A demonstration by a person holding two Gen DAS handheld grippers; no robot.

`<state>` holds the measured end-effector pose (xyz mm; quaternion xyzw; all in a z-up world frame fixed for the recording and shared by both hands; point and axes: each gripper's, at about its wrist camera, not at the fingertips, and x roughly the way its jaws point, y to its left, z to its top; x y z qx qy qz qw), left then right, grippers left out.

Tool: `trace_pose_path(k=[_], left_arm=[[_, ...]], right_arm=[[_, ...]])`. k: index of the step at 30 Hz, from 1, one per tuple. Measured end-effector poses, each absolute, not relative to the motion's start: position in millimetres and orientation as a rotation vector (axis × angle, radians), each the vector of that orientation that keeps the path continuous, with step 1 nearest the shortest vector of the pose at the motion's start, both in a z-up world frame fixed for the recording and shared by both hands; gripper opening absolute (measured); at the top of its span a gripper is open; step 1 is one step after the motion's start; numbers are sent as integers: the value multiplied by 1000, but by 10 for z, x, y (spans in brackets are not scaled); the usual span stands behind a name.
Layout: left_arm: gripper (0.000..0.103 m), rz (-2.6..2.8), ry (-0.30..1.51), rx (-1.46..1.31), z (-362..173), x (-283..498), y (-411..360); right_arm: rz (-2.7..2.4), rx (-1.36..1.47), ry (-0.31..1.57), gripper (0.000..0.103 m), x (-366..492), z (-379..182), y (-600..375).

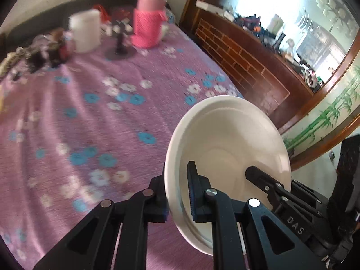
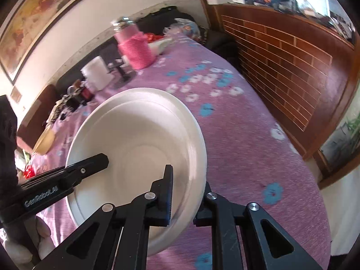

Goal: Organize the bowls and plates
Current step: 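Close the right gripper on the white plate rim while the left gripper grasps it, then carry the second white plate with both grippers and lower it onto the stack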

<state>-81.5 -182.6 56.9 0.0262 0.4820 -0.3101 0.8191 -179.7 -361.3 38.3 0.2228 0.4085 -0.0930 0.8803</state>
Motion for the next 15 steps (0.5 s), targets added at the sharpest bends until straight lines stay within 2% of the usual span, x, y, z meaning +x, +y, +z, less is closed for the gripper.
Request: trace_pose_path(k=[9,15], left_arm=[[13,-534,919,-79,968,-911,-725],[13,-395,852,-188,1158,-943,279]], right_arm=[[-43,371,824,14,-1543,735,-2700],[83,272,814,14,-1304,960,-1762]])
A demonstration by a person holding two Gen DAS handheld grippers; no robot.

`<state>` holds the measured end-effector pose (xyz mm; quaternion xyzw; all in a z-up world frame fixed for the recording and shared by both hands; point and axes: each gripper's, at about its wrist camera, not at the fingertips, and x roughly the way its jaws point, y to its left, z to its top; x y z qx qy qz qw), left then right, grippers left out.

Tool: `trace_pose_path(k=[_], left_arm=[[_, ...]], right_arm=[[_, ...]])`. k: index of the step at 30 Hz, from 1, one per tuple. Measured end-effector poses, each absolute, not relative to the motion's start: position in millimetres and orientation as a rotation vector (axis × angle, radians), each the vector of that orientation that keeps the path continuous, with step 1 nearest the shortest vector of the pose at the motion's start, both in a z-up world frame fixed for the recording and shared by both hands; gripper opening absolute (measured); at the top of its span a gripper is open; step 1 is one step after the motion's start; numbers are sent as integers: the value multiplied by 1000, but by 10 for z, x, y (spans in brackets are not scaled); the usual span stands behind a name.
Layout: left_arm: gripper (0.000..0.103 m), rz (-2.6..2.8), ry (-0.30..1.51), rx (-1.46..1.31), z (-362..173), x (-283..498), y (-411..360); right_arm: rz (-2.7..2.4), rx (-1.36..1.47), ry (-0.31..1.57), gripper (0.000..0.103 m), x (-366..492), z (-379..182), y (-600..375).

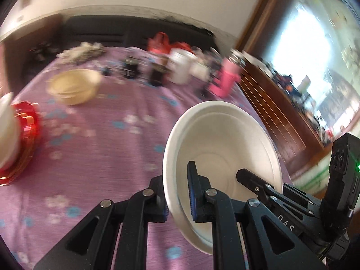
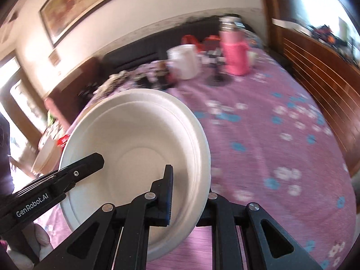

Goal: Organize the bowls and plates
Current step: 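Carry the second white plate with both grippers and lower it onto the stack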

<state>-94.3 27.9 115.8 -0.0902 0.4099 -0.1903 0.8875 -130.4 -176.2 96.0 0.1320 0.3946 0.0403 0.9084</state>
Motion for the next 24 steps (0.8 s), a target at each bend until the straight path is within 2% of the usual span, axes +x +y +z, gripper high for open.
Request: trace_pose_path(k=[13,19,24], left_arm=[[13,-50,694,-349,1651,-904,2505],[13,64,672,-368,1744,-788,3111],[13,102,692,-412,1613,-612,3434]], right_arm=[[384,55,771,14,-715,1532,606],[465,-4,818,14,-414,1516,1437],[485,-33,855,15,-214,1411,1812]])
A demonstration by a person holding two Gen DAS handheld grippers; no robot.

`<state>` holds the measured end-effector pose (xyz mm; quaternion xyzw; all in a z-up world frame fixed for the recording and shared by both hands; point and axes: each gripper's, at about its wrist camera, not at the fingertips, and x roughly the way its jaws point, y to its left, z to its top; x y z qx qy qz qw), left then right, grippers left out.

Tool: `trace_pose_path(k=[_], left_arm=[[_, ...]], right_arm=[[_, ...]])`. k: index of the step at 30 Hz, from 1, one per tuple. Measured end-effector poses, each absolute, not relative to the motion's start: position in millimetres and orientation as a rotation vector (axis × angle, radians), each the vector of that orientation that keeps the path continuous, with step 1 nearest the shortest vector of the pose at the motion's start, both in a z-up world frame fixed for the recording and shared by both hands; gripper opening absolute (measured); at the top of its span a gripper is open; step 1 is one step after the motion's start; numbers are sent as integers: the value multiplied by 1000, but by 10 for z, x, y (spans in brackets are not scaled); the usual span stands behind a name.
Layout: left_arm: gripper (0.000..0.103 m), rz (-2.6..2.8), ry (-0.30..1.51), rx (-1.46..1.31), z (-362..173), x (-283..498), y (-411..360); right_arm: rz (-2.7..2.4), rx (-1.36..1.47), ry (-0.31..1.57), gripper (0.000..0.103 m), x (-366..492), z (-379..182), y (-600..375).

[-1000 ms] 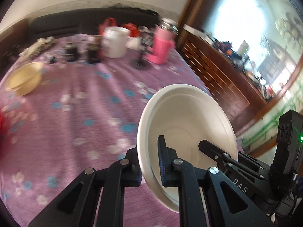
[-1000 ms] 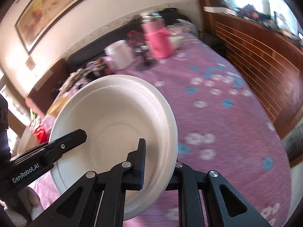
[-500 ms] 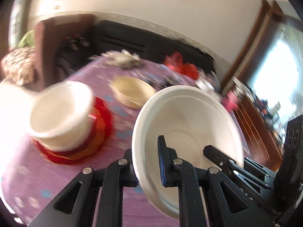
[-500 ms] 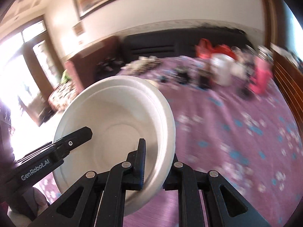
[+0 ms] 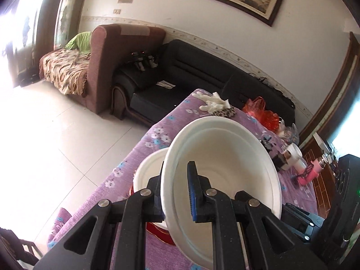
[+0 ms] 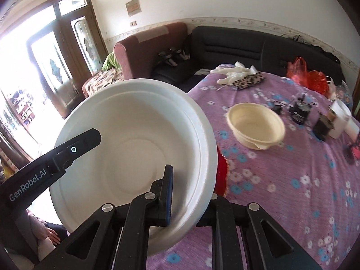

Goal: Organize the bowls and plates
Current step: 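Carry the second white plate with both grippers and lower it onto the stack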

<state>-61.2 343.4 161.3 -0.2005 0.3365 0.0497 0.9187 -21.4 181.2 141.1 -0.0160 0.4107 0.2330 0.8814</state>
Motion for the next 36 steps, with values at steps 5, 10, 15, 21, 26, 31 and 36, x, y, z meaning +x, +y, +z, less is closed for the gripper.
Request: trace_pose_path(k=[5,10,15,21,26,31,36], left_arm=[[13,119,734,-445,1374,-465,3612],[13,121,778,-468,1151,-317,3675],[14,123,792,-486,1062,-295,3694],[15,132,778,-499,1090,-328,3717],[39,149,748,-515,1135,-393,3758],[55,177,693,-502,1242,-510,3793],[58,185,672,-495,1296,-573,3806]], right_arm=[[470,-59,879,15,-15,1273,1994],[456,-66,913,15,158,1086,2045],[478,-74,929,14,174,975,2088],[489,-73,921,14,189,951,2103],[478,-70,885,15,116,992,2115],[474,-54,848,23,88,1032,2082],[480,-20,833,37,66,1058,2027]])
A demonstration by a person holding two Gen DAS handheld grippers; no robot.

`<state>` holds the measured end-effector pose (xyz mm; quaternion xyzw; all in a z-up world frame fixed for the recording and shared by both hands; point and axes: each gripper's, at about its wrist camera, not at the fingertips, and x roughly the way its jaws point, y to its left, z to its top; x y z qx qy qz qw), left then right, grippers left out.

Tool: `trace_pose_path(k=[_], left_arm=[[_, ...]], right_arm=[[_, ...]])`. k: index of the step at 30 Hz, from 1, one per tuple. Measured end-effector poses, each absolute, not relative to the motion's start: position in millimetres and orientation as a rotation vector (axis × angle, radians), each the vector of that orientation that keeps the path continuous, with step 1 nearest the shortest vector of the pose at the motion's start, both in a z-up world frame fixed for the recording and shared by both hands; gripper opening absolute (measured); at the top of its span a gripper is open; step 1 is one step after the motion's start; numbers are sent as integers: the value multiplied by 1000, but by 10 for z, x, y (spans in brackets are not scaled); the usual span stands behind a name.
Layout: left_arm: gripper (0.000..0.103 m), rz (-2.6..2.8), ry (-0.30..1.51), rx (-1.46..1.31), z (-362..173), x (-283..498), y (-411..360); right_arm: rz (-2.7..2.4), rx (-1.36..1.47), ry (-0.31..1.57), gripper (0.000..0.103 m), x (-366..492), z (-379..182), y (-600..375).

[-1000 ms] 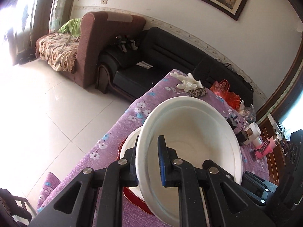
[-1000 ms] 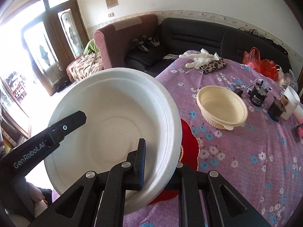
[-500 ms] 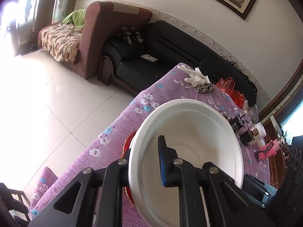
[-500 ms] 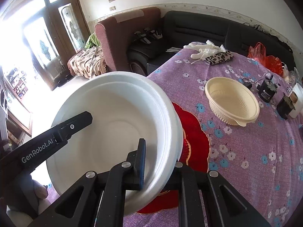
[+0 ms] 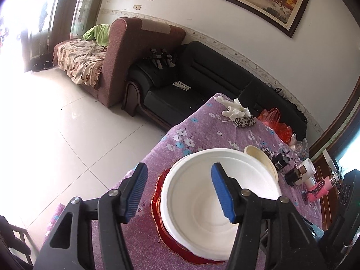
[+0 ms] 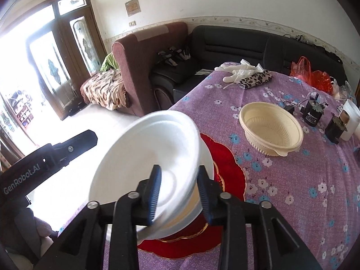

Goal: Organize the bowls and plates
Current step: 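Carry the second white plate with both grippers and lower it onto the stack, then open both grippers to release the white plate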

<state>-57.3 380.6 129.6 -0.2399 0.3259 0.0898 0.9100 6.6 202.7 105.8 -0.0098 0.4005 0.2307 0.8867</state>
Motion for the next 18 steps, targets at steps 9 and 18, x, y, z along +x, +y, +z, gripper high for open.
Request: trace_pose_path(k=[9,18], left_arm=[[60,187,613,-467,1421,-779,3727],[69,174,554,-413,1583,-1028,3470]], right_arm=[[482,-8,788,47,-28,1150,1975],[477,33,716,54,-210,1385,1678]])
